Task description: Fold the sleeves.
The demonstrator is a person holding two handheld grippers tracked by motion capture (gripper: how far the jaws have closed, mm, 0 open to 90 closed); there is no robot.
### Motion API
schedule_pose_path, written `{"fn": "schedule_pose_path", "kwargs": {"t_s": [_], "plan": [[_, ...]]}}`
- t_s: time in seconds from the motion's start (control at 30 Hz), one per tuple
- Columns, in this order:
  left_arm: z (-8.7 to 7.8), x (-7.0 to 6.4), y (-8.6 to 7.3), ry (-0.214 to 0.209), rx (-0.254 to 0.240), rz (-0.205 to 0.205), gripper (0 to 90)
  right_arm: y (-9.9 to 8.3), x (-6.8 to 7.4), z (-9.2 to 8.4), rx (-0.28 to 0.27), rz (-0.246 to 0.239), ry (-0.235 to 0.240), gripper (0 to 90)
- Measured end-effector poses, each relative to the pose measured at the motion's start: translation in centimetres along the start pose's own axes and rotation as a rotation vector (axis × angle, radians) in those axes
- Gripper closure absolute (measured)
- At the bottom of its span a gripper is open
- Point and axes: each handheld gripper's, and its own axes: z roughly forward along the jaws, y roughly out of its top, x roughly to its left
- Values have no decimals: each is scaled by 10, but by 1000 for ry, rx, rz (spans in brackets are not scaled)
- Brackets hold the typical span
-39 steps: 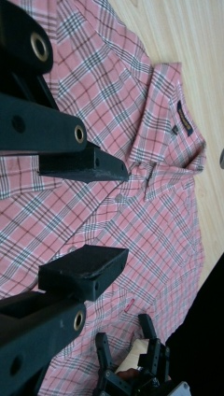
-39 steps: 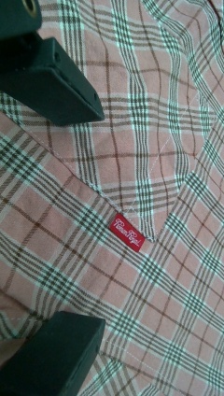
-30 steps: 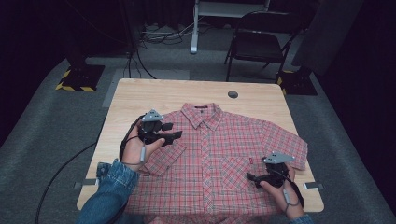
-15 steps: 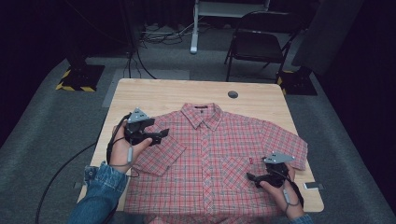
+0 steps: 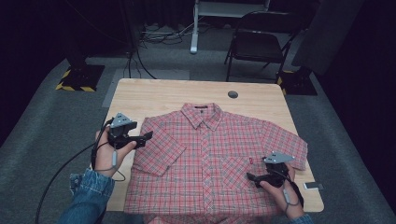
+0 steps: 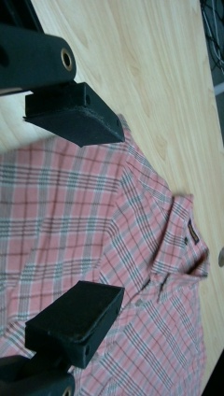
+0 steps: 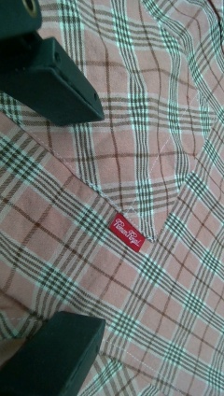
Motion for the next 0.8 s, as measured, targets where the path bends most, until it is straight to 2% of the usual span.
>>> {"fn": "schedule_pose_path", "kwargs": {"t_s": [0.17, 0.4, 0.47, 0.6, 0.8], "plan": [[-4, 7, -11, 8, 5, -10, 213, 0, 0, 0, 0, 0, 0, 29], [-8, 20, -27, 39, 10, -11, 201, 0, 0, 0, 0, -1, 0, 29], [-10, 24, -35, 43, 16, -24, 198, 0, 0, 0, 0, -1, 0, 29], [-10, 28, -42, 50, 28, -19, 196, 0, 0, 0, 0, -1, 0, 29], [-12, 34, -55, 56, 45, -34, 194, 0, 0, 0, 0, -1, 0, 29]]}}
